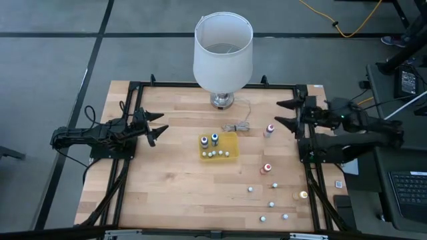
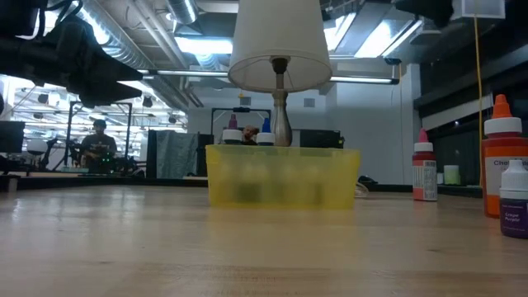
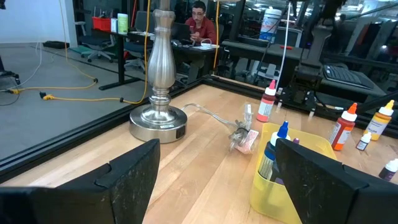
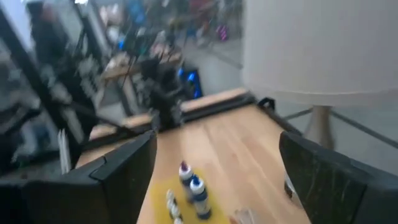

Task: Pick & Place food coloring
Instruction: Put the small purple food coloring bottle into the yellow bin

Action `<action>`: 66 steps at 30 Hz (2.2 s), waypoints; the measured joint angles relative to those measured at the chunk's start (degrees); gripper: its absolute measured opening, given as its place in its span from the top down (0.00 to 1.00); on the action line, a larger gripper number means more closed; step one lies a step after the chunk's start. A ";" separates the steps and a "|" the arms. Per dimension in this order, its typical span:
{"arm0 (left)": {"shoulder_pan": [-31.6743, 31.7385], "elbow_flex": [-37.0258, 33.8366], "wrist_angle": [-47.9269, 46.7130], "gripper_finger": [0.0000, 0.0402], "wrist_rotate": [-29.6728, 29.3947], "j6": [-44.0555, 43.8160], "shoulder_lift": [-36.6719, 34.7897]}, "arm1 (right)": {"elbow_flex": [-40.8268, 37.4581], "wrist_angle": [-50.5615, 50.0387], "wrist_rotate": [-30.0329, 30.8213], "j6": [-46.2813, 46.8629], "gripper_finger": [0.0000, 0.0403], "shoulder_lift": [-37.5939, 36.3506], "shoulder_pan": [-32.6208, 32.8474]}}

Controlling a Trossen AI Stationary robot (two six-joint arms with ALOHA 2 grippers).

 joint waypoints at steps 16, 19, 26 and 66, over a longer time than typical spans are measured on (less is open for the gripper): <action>0.02 0.00 0.00 0.23 0.00 -0.01 0.00 | 22.12 -17.82 -3.44 -11.16 0.16 25.07 4.68; 0.01 0.00 0.00 0.22 0.00 -0.01 0.00 | 25.08 -22.71 -3.44 -11.16 0.16 29.04 6.26; 0.01 0.00 0.00 0.23 0.00 -0.01 0.00 | 29.02 -29.23 -3.38 -10.78 0.16 36.75 12.01; 0.00 0.00 -0.02 0.23 0.02 0.01 0.00 | 17.84 -17.44 -5.08 -0.22 0.16 62.01 36.10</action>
